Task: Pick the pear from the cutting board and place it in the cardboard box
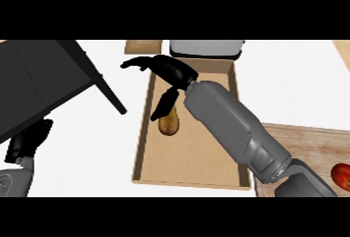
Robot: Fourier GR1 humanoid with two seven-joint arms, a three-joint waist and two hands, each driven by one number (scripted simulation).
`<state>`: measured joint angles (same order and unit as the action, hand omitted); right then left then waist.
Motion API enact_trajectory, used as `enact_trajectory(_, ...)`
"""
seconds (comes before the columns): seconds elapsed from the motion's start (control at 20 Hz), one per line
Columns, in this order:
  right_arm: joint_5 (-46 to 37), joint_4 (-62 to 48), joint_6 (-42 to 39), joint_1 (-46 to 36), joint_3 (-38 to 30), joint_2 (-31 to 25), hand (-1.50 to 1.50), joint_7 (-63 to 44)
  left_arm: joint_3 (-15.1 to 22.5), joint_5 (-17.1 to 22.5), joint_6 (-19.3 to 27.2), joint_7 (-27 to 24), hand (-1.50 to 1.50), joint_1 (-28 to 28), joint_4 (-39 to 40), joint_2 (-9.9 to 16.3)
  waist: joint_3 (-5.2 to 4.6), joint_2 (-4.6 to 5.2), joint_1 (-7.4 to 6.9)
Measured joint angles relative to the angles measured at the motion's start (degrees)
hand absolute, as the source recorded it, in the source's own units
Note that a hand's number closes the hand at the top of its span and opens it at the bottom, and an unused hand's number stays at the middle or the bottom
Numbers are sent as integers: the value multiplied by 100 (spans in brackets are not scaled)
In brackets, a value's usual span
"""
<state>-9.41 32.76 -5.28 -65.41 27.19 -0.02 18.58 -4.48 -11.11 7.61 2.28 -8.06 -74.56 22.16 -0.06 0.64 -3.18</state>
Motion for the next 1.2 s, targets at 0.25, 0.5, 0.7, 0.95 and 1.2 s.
enact_trajectory(0.25,605,-100,198,-87,-360,1,-150,387,-71,27,-60,-10,0,24,12,26,-2,-4,36)
enact_trajectory(0.5,1132,-457,36,-309,-1024,-105,-150,659,-117,1,-31,28,0,72,-46,13,-2,-1,81)
enact_trajectory(0.7,1424,-859,-553,-518,-1500,-532,-150,885,-115,-39,-4,39,0,89,-71,-32,-2,7,101)
enact_trajectory(0.95,1583,-1408,-1208,-611,-1900,-1356,-150,1180,-116,-54,-26,25,0,85,-140,-42,2,42,64)
enact_trajectory(1.2,1533,-1874,-1678,-593,-2069,-2062,-150,1572,-122,-56,-56,21,0,33,-135,-64,3,78,14)
